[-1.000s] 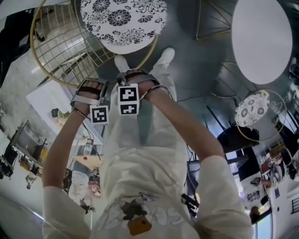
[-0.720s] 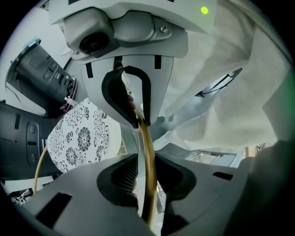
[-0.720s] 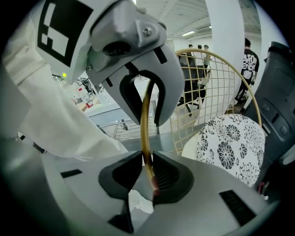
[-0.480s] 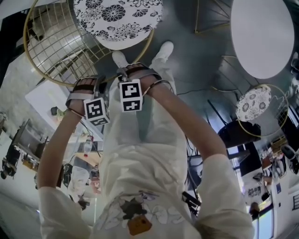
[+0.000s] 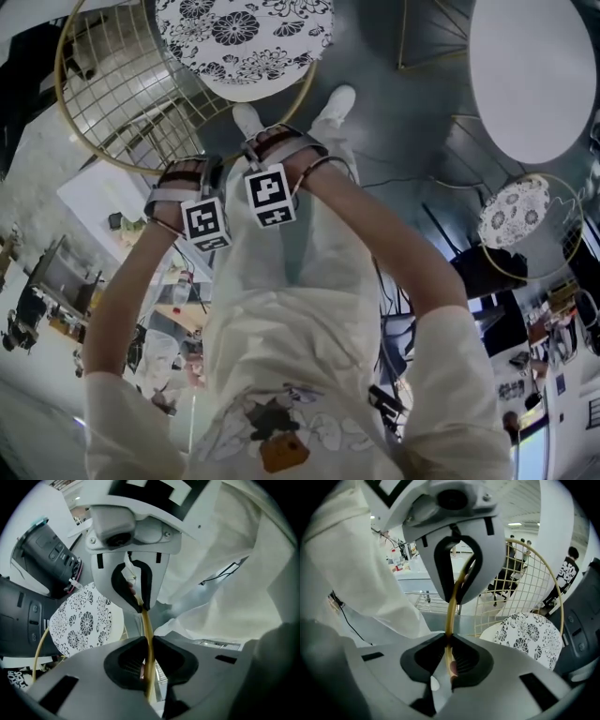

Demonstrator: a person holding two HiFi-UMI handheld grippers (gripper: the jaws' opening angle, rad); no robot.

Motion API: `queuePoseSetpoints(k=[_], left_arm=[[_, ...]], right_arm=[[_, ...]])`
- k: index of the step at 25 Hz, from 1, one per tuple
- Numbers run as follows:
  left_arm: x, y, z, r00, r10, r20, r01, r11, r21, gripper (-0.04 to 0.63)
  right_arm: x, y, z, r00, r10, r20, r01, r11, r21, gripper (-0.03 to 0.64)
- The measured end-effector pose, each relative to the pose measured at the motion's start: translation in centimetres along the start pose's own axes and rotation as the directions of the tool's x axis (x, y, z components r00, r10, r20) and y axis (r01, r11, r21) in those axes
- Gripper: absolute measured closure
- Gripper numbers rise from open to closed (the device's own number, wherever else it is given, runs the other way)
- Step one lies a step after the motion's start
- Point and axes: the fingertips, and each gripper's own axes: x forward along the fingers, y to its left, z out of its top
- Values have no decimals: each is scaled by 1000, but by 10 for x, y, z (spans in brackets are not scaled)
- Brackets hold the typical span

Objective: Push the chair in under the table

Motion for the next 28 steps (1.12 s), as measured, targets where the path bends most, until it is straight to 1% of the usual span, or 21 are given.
queuePoseSetpoints(k=[3,6,9,11,13,16,19,23,28], left_arm=[[2,-1,0,999,51,15,-52,998,27,531],[3,-1,2,989,139,51,-142,987,70,532],[4,1,6,989,136,56,-139,989,53,531],[5,4,12,985,157,75,-159,987,28,531],[4,5,17,979,182,89,-184,983,18,531],[7,7,24,980,186,77,-188,982,18,531],[11,5,31,979,183,86,-184,983,6,531],[12,1,35,979,172,105,-170,985,-27,531],[13,3,33,980,166,112,-164,986,-27,531]], right_arm=[[-2,1,2,999,39,-12,-39,999,4,565],[-5,-1,2,999,25,-24,-24,999,27,565],[-7,-4,-4,999,15,-37,-14,999,37,566],[-8,-5,-8,998,13,-54,-11,999,44,565],[-11,-5,-11,998,1,-70,2,999,49,565],[-14,-6,-21,996,-11,-88,18,997,74,565],[-14,-3,-30,994,-9,-109,20,995,99,565],[-13,0,-31,992,-8,-123,25,991,134,565],[-12,-3,-31,990,-26,-141,52,982,181,565]])
